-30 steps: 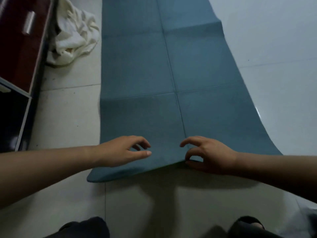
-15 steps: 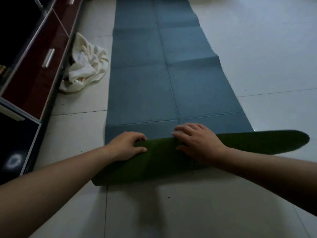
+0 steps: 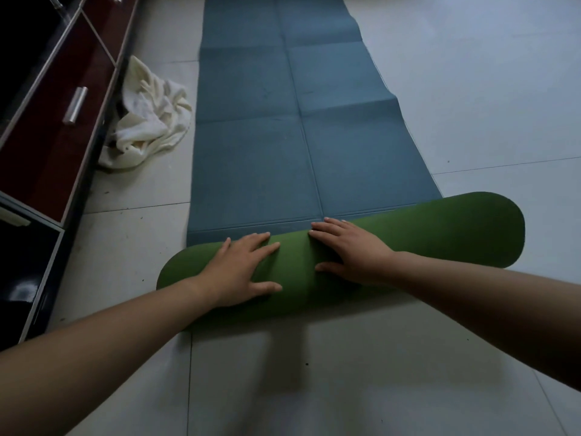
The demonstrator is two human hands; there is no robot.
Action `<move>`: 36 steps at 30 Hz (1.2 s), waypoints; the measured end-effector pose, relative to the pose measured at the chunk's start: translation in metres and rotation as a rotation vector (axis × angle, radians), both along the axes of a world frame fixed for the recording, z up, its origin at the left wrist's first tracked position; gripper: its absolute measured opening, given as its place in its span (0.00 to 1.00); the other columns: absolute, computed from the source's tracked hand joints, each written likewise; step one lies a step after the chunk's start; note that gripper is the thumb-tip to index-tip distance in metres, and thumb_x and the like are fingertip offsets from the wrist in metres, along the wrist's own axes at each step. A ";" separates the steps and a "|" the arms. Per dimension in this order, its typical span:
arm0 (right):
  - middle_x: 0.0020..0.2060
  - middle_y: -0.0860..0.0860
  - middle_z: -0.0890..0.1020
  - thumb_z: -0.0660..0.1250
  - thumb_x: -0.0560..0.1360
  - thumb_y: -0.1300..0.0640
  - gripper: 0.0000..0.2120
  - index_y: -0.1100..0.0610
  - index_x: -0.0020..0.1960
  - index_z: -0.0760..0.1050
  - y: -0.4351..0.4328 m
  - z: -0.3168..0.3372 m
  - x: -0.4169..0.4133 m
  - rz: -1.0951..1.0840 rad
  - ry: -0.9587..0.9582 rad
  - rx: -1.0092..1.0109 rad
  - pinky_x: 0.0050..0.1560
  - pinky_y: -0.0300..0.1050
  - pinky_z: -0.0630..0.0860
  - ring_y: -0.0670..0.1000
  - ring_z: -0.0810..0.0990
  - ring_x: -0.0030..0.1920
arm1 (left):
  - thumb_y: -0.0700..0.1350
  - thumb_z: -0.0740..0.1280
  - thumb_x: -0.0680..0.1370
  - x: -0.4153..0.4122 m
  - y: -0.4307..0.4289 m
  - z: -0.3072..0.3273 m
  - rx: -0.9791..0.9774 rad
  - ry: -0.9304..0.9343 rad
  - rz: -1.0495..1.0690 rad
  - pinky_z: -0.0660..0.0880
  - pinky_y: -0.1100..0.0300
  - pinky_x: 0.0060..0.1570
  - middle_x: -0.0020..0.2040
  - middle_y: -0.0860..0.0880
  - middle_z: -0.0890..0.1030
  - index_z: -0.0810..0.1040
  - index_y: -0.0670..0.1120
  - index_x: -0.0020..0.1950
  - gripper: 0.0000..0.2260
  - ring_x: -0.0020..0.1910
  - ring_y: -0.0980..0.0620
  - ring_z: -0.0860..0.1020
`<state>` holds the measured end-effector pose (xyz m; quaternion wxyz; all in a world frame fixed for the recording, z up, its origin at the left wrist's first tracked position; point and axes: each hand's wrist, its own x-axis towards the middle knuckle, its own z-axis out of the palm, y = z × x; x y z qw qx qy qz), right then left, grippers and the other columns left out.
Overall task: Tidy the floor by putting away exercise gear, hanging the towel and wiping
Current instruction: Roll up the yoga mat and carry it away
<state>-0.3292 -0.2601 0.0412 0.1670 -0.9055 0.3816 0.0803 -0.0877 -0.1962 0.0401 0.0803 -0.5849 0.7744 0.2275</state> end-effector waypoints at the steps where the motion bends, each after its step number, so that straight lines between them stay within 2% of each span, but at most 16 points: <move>1: 0.75 0.49 0.57 0.60 0.75 0.38 0.34 0.52 0.75 0.56 -0.001 -0.001 0.001 -0.008 -0.005 0.001 0.75 0.46 0.49 0.51 0.52 0.76 | 0.66 0.63 0.71 0.001 0.000 -0.002 0.031 -0.023 -0.020 0.48 0.46 0.73 0.77 0.54 0.50 0.51 0.57 0.76 0.38 0.76 0.53 0.50; 7: 0.74 0.51 0.62 0.60 0.76 0.39 0.30 0.54 0.73 0.62 0.017 -0.004 -0.006 -0.009 -0.023 -0.101 0.74 0.49 0.45 0.53 0.55 0.75 | 0.63 0.64 0.73 0.007 -0.001 -0.012 0.050 0.034 -0.070 0.54 0.52 0.74 0.77 0.54 0.51 0.48 0.60 0.76 0.37 0.75 0.52 0.52; 11: 0.68 0.53 0.73 0.63 0.73 0.40 0.28 0.55 0.67 0.72 0.025 -0.010 -0.018 -0.039 0.041 -0.136 0.70 0.55 0.58 0.57 0.69 0.69 | 0.62 0.64 0.73 0.002 -0.003 -0.017 0.068 0.049 -0.103 0.54 0.53 0.74 0.77 0.53 0.51 0.47 0.60 0.76 0.36 0.75 0.51 0.53; 13: 0.62 0.52 0.78 0.59 0.71 0.38 0.28 0.55 0.62 0.76 0.027 -0.012 -0.024 -0.022 0.062 -0.173 0.65 0.57 0.67 0.57 0.76 0.63 | 0.62 0.64 0.74 0.002 -0.003 -0.018 0.080 0.047 -0.103 0.53 0.54 0.74 0.78 0.53 0.50 0.47 0.60 0.76 0.36 0.75 0.51 0.52; 15: 0.60 0.52 0.79 0.53 0.70 0.36 0.31 0.55 0.60 0.78 0.030 -0.011 -0.028 -0.016 0.093 -0.194 0.60 0.57 0.71 0.55 0.78 0.60 | 0.62 0.63 0.74 0.004 -0.002 -0.019 0.089 0.040 -0.100 0.53 0.55 0.73 0.78 0.53 0.50 0.46 0.59 0.76 0.36 0.75 0.52 0.52; 18: 0.65 0.54 0.75 0.53 0.70 0.33 0.36 0.58 0.65 0.73 0.034 -0.015 -0.031 0.038 0.140 -0.190 0.65 0.58 0.65 0.56 0.74 0.65 | 0.62 0.63 0.75 0.004 -0.002 -0.020 0.082 0.031 -0.081 0.52 0.56 0.73 0.78 0.53 0.50 0.47 0.58 0.76 0.36 0.75 0.51 0.52; 20: 0.73 0.54 0.64 0.58 0.72 0.33 0.39 0.58 0.73 0.62 0.029 -0.017 -0.030 0.047 0.119 -0.093 0.72 0.55 0.54 0.56 0.62 0.73 | 0.62 0.62 0.75 0.004 -0.002 -0.023 0.050 0.022 -0.059 0.53 0.52 0.74 0.78 0.53 0.51 0.49 0.56 0.76 0.35 0.75 0.51 0.52; 22: 0.76 0.51 0.54 0.61 0.73 0.35 0.40 0.55 0.76 0.53 0.016 -0.017 -0.027 0.030 0.094 -0.012 0.74 0.49 0.46 0.52 0.52 0.76 | 0.64 0.60 0.74 0.003 -0.002 -0.025 -0.004 0.021 -0.047 0.56 0.47 0.73 0.77 0.53 0.53 0.51 0.56 0.76 0.34 0.76 0.51 0.53; 24: 0.76 0.50 0.54 0.63 0.73 0.36 0.40 0.54 0.76 0.52 0.001 -0.015 -0.021 0.014 0.045 0.023 0.74 0.46 0.45 0.51 0.51 0.76 | 0.72 0.55 0.68 0.000 -0.002 -0.023 -0.005 0.036 -0.037 0.58 0.46 0.72 0.77 0.53 0.54 0.54 0.56 0.76 0.39 0.75 0.50 0.54; 26: 0.76 0.51 0.57 0.65 0.72 0.38 0.40 0.55 0.75 0.55 -0.009 -0.014 -0.018 -0.002 -0.009 0.047 0.74 0.46 0.47 0.52 0.54 0.75 | 0.74 0.58 0.64 -0.003 -0.002 -0.023 0.029 0.036 -0.035 0.58 0.46 0.72 0.77 0.52 0.53 0.53 0.56 0.76 0.44 0.75 0.50 0.54; 29: 0.75 0.52 0.59 0.67 0.71 0.38 0.40 0.56 0.75 0.58 -0.010 -0.015 -0.017 -0.016 -0.023 0.068 0.73 0.43 0.48 0.53 0.56 0.74 | 0.63 0.70 0.67 -0.005 -0.002 -0.024 0.072 0.055 -0.048 0.55 0.53 0.73 0.77 0.51 0.54 0.52 0.56 0.76 0.43 0.75 0.50 0.55; 31: 0.74 0.53 0.60 0.66 0.71 0.37 0.40 0.56 0.74 0.59 -0.004 -0.016 -0.019 -0.020 -0.013 0.053 0.72 0.43 0.48 0.53 0.57 0.73 | 0.59 0.71 0.69 -0.007 -0.003 -0.024 0.112 0.089 -0.060 0.55 0.58 0.72 0.77 0.52 0.55 0.52 0.55 0.76 0.41 0.74 0.51 0.56; 36: 0.75 0.52 0.57 0.68 0.69 0.37 0.43 0.54 0.75 0.55 0.015 -0.020 -0.043 0.015 0.041 0.015 0.74 0.47 0.43 0.53 0.53 0.75 | 0.54 0.70 0.72 -0.013 -0.005 -0.023 0.139 0.135 -0.081 0.58 0.58 0.71 0.75 0.53 0.59 0.54 0.55 0.76 0.37 0.73 0.52 0.59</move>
